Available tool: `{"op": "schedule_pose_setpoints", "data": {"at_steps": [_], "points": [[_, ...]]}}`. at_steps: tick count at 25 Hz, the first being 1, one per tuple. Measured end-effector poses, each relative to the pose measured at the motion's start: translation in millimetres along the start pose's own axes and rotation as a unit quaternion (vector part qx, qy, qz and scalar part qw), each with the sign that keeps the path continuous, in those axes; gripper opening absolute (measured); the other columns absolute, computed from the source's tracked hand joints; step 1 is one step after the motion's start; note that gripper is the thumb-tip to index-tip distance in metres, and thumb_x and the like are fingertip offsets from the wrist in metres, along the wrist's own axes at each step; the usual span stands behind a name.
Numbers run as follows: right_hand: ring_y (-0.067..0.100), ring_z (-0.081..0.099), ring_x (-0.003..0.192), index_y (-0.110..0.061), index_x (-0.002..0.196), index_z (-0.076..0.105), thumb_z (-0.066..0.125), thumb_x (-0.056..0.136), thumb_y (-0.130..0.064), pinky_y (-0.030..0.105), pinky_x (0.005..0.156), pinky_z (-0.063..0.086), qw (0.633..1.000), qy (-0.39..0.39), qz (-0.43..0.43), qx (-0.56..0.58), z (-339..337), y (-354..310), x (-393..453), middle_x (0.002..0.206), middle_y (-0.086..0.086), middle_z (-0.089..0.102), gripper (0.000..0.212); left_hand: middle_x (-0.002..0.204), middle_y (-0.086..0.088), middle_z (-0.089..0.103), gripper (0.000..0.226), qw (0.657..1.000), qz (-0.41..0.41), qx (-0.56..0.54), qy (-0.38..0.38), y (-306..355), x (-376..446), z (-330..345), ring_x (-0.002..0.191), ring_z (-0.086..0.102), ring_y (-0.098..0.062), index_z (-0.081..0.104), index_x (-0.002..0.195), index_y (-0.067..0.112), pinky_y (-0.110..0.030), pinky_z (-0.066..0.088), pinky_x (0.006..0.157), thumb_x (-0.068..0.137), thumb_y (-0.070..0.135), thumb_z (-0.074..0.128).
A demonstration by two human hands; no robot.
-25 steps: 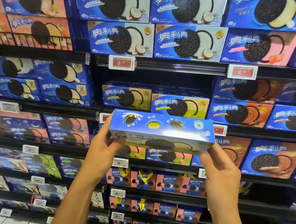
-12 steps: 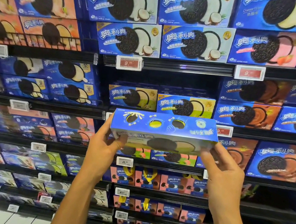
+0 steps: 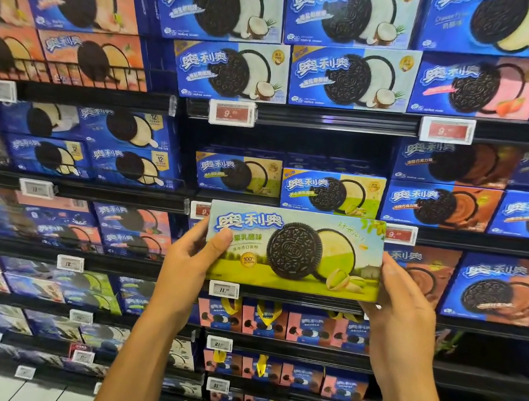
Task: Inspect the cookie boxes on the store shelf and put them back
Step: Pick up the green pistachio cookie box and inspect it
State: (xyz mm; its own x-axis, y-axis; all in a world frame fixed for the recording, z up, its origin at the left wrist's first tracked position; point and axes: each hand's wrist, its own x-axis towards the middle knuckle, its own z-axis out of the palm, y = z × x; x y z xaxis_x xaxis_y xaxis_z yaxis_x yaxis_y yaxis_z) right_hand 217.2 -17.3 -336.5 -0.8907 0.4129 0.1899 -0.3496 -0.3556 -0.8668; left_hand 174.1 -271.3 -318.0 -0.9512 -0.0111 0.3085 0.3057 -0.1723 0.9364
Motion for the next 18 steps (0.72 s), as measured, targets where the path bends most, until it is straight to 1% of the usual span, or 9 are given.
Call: {"op": "schedule_pose_setpoints", "data": {"at_steps": [2, 4, 7, 10, 11, 13, 14, 17, 18], "points": [[0.017, 0.072, 0.099, -0.021, 0.117, 0.074, 0.055, 0.098, -0.023, 0.034, 0.084, 0.055, 0.998, -0.024, 0.016, 0.047, 1, -2, 0, 0.114, 0.006, 0.076, 0.027, 0.109, -0.005, 0.076, 0.049, 1.000, -0.014, -0.019, 0.003, -1, 2, 1, 0.093, 0.074, -0.018, 0.068, 0.121, 0.019, -0.021, 0.058, 0.068, 0.079, 0.045, 0.068], [0.017, 0.073, 0.096, -0.024, 0.114, 0.075, 0.059, 0.090, -0.024, 0.029, 0.076, 0.060, 0.990, -0.050, 0.037, 0.128, 2, -4, 0, 0.116, 0.009, 0.075, 0.029, 0.107, -0.008, 0.076, 0.051, 0.999, -0.034, -0.038, 0.006, -4, 3, 3, 0.090, 0.075, -0.018, 0.068, 0.119, 0.011, -0.022, 0.057, 0.066, 0.081, 0.044, 0.066], [0.023, 0.070, 0.102, -0.019, 0.124, 0.068, 0.060, 0.089, -0.029, 0.034, 0.080, 0.061, 0.977, -0.087, 0.080, 0.180, 3, -6, 0, 0.123, 0.012, 0.071, 0.038, 0.105, -0.009, 0.077, 0.049, 0.998, -0.050, -0.045, 0.009, -10, 2, 5, 0.087, 0.075, -0.017, 0.069, 0.116, 0.008, -0.022, 0.057, 0.065, 0.084, 0.045, 0.064], [0.027, 0.074, 0.095, -0.019, 0.095, 0.079, 0.060, 0.087, -0.043, 0.041, 0.077, 0.062, 0.967, -0.121, 0.124, 0.188, 8, -5, -3, 0.108, 0.013, 0.075, 0.031, 0.113, -0.007, 0.074, 0.049, 0.998, -0.054, -0.014, 0.011, -11, 4, 9, 0.098, 0.073, -0.018, 0.068, 0.119, 0.014, -0.025, 0.057, 0.074, 0.085, 0.049, 0.062], [0.027, 0.074, 0.095, -0.020, 0.095, 0.080, 0.058, 0.088, -0.044, 0.041, 0.078, 0.063, 0.968, -0.120, 0.122, 0.185, 10, -5, -4, 0.108, 0.012, 0.075, 0.033, 0.121, -0.004, 0.072, 0.053, 0.998, -0.056, 0.000, 0.016, -11, 6, 12, 0.106, 0.069, -0.018, 0.065, 0.125, 0.018, -0.027, 0.056, 0.083, 0.083, 0.050, 0.062], [0.028, 0.071, 0.100, -0.017, 0.111, 0.076, 0.055, 0.090, -0.043, 0.038, 0.082, 0.062, 0.982, -0.095, 0.090, 0.133, 14, -5, -5, 0.113, 0.013, 0.074, 0.040, 0.136, 0.006, 0.059, 0.067, 0.996, -0.061, 0.053, 0.040, -11, 7, 16, 0.120, 0.058, -0.011, 0.054, 0.138, 0.025, -0.030, 0.046, 0.097, 0.078, 0.054, 0.062], [0.027, 0.070, 0.101, -0.017, 0.114, 0.075, 0.055, 0.089, -0.044, 0.036, 0.081, 0.061, 0.991, -0.077, 0.065, 0.092, 15, -6, -5, 0.113, 0.012, 0.074, 0.042, 0.137, 0.011, 0.056, 0.068, 0.994, -0.057, 0.078, 0.051, -11, 5, 18, 0.120, 0.055, -0.006, 0.052, 0.138, 0.030, -0.029, 0.042, 0.099, 0.076, 0.055, 0.062], [0.018, 0.069, 0.098, -0.019, 0.116, 0.073, 0.059, 0.086, -0.048, 0.026, 0.079, 0.058, 0.998, -0.051, -0.008, -0.023, 23, -10, -9, 0.105, 0.001, 0.077, 0.044, 0.123, 0.019, 0.067, 0.036, 0.995, -0.027, 0.096, 0.014, -8, -3, 27, 0.112, 0.060, 0.004, 0.067, 0.114, 0.043, -0.029, 0.045, 0.097, 0.081, 0.058, 0.067], [0.015, 0.071, 0.099, -0.020, 0.119, 0.072, 0.060, 0.085, -0.050, 0.025, 0.080, 0.058, 0.997, -0.051, -0.029, -0.057, 27, -10, -11, 0.105, -0.003, 0.077, 0.046, 0.121, 0.019, 0.068, 0.037, 0.995, -0.023, 0.093, -0.022, -7, -6, 33, 0.114, 0.060, 0.003, 0.068, 0.115, 0.042, -0.032, 0.047, 0.100, 0.083, 0.060, 0.067]]}}
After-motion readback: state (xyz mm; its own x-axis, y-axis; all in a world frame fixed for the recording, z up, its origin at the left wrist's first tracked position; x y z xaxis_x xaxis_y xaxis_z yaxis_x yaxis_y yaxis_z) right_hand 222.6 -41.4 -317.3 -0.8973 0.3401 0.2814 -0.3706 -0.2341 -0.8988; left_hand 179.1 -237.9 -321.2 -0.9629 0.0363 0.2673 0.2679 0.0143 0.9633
